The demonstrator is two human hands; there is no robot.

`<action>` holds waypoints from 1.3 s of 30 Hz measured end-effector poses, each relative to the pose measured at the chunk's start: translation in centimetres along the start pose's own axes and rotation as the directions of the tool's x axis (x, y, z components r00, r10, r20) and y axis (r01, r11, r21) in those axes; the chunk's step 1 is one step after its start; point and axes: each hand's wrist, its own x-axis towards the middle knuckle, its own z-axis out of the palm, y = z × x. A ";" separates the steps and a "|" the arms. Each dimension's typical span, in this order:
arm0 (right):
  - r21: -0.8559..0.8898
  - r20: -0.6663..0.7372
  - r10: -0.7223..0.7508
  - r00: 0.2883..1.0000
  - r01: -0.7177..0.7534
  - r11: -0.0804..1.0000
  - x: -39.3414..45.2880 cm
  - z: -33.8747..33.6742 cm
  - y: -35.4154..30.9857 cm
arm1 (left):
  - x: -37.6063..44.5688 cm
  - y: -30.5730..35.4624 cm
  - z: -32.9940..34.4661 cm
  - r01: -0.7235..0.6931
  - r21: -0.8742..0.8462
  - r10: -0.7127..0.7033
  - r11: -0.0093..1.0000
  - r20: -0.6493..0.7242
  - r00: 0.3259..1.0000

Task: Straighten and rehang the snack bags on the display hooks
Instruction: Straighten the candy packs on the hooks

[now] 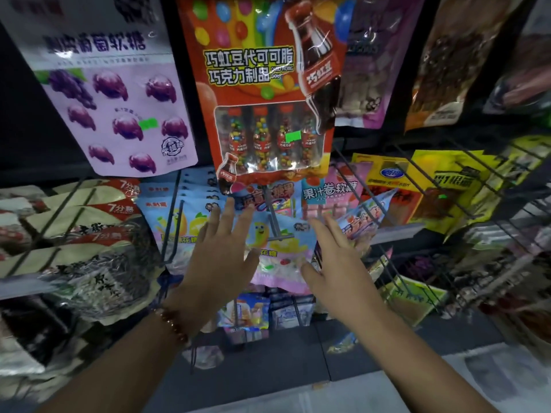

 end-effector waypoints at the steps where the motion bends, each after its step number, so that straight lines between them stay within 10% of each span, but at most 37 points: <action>1: -0.004 -0.004 0.000 1.000 0.000 1.000 0.3 -0.2 0.1 | 0.4 0.1 0.1 0.007 0.012 -0.007 1.000 -0.003 1.000; 39: 0.092 -0.129 -0.033 0.991 0.045 0.995 1.0 0.3 1.5 | -3.6 -0.9 -0.9 -0.051 -0.296 0.020 0.954 -0.105 0.994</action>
